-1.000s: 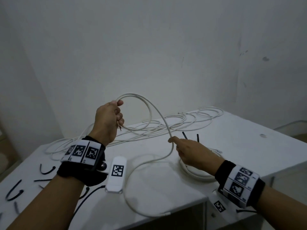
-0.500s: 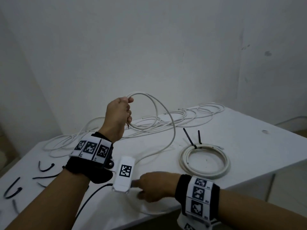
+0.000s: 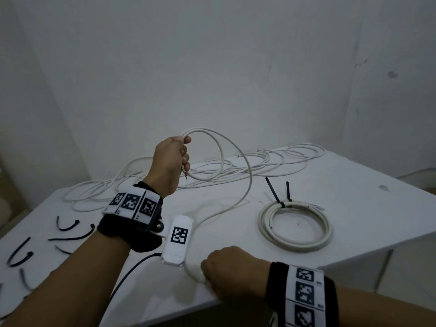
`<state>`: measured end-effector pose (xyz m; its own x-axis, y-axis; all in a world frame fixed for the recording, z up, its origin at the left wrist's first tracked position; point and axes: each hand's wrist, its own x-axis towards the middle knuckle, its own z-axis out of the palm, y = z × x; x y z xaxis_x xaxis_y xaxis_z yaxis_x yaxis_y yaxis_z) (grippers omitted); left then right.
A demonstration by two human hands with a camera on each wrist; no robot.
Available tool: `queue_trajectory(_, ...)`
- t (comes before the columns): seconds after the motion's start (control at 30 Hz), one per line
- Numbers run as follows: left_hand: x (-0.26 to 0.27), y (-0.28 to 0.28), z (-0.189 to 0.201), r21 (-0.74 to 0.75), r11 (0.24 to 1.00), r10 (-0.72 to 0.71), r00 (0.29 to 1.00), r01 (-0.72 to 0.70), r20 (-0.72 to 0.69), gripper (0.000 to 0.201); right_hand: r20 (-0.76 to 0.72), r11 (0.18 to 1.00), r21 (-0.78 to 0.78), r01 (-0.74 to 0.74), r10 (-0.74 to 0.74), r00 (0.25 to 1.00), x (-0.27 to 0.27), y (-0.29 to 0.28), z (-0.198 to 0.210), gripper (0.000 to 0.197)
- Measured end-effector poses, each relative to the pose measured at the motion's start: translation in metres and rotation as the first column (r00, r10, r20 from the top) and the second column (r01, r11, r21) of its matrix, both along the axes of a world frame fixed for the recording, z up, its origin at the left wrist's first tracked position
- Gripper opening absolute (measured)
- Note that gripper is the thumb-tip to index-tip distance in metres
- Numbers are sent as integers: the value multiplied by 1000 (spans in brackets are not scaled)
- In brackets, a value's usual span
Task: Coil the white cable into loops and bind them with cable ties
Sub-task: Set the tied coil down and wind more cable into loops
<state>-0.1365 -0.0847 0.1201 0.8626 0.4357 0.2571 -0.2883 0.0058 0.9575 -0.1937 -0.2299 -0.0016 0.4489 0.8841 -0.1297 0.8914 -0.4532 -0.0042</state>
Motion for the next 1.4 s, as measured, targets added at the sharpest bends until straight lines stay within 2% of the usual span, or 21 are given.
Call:
queue_trajectory(0.1,-1,0,0,11,1000,-4,1000,4,-10,29,9,995,93,20,-21,1000,6,-23,18,21)
queue_trajectory(0.23,-1,-1,-5,81,995,-53,998,57,-46,28,-107,914,402,65,-24,994,15,-55,83,13)
queue_trajectory(0.3,0,-7,-10,127,986,-94,992,104,-86,27,-126,805,582,117,-53,991,23,-66,117,5)
queue_trajectory(0.37,1,-14,-17,138,978,-140,983,156,-123,27,-122,640,753,155,-96,988,35,-73,141,7)
queue_trajectory(0.47,0,-23,-28,66,954,-275,943,292,-185,27,-231,424,866,264,-128,964,57,-75,163,9)
queue_trajectory(0.53,-2,-28,-34,-54,909,-414,879,413,-237,28,-293,348,879,326,-145,945,70,-74,170,11)
queue_trajectory(0.63,-8,-31,-37,-244,808,-588,766,537,-259,26,-308,320,872,371,-230,923,86,-76,169,12)
queue_trajectory(0.7,-14,-29,-37,-285,764,-643,720,578,-261,29,-317,299,863,407,-307,898,98,-81,164,13)
queue_trajectory(0.77,-19,-25,-37,-281,757,-652,703,589,-283,38,-371,231,861,452,-322,871,112,-88,159,15)
queue_trajectory(0.9,-20,-22,-38,-192,778,-625,708,598,-328,57,-511,81,833,548,-269,816,128,-102,153,25)
queue_trajectory(1.0,-22,-28,-41,22,814,-531,757,581,-381,41,-637,-25,768,639,-117,762,132,-108,154,23)
queue_trajectory(1.07,-21,-31,-44,144,830,-447,797,539,-405,30,-674,-68,739,671,-73,735,133,-111,156,25)
queue_trajectory(1.13,-20,-31,-48,199,837,-396,816,509,-421,29,-690,-119,722,681,-53,722,134,-115,158,25)
queue_trajectory(1.23,-20,-26,-49,262,839,-340,835,477,-432,28,-735,-256,650,716,32,678,140,-130,157,27)
queue_trajectory(1.3,-20,-23,-49,308,829,-311,843,467,-439,27,-771,-325,592,737,36,635,145,-143,152,27)
queue_trajectory(1.33,-19,-21,-49,329,823,-297,845,462,-444,26,-789,-327,580,746,0,614,147,-148,147,26)
queue_trajectory(1.37,-19,-21,-49,345,819,-285,848,458,-448,26,-804,-296,579,759,-55,592,148,-152,141,25)
queue_trajectory(1.4,-19,-21,-49,357,818,-273,851,451,-449,27,-810,-231,585,777,-120,574,150,-155,133,23)
